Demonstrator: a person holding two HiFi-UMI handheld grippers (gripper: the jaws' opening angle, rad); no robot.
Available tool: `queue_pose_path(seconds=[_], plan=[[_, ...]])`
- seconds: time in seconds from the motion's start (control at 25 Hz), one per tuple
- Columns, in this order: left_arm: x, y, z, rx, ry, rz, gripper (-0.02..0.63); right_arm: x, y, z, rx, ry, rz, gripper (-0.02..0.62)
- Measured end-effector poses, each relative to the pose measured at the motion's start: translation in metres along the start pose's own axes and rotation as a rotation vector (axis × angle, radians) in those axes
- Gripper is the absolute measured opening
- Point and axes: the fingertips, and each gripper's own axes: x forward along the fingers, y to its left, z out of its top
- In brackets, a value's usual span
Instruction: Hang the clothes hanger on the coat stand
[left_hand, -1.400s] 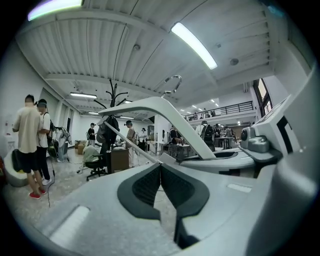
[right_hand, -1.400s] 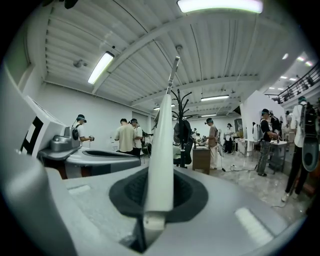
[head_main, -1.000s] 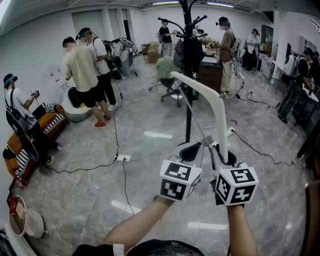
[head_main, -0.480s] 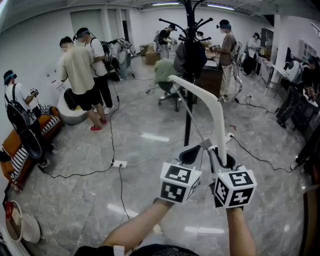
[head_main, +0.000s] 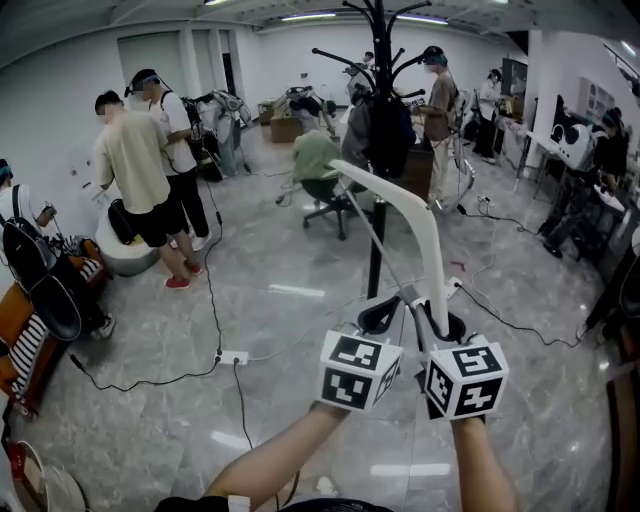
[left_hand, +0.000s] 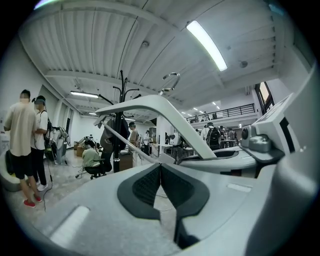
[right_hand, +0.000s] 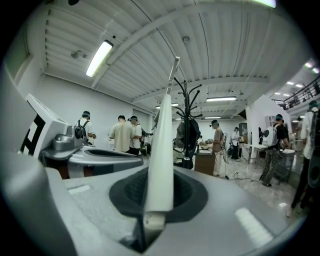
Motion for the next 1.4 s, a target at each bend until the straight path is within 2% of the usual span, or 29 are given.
queue_pose_path(seconds=[0.32, 0.72, 1.08, 1.4], plan=[[0.007, 0.074, 0.011, -0.009, 0.007, -0.027, 0.006, 0.064, 0.033, 0.021, -0.007, -0.001, -0.018, 0.049], [0.014, 0.130, 0.017, -0.012, 0.008, -0.028, 0.006, 0.114, 0.050, 0.034, 0.001, -0.012, -0.019, 0.049], [0.042, 0.144, 0.021, -0.008, 0.015, -0.027, 0.006, 0.141, 0.031, 0.039, 0.001, -0.010, -0.013, 0.049], [0.099, 0.150, 0.029, 0.014, 0.004, 0.026, 0.006, 0.173, -0.017, 0.042, -0.022, -0.026, 0.037, 0.049]])
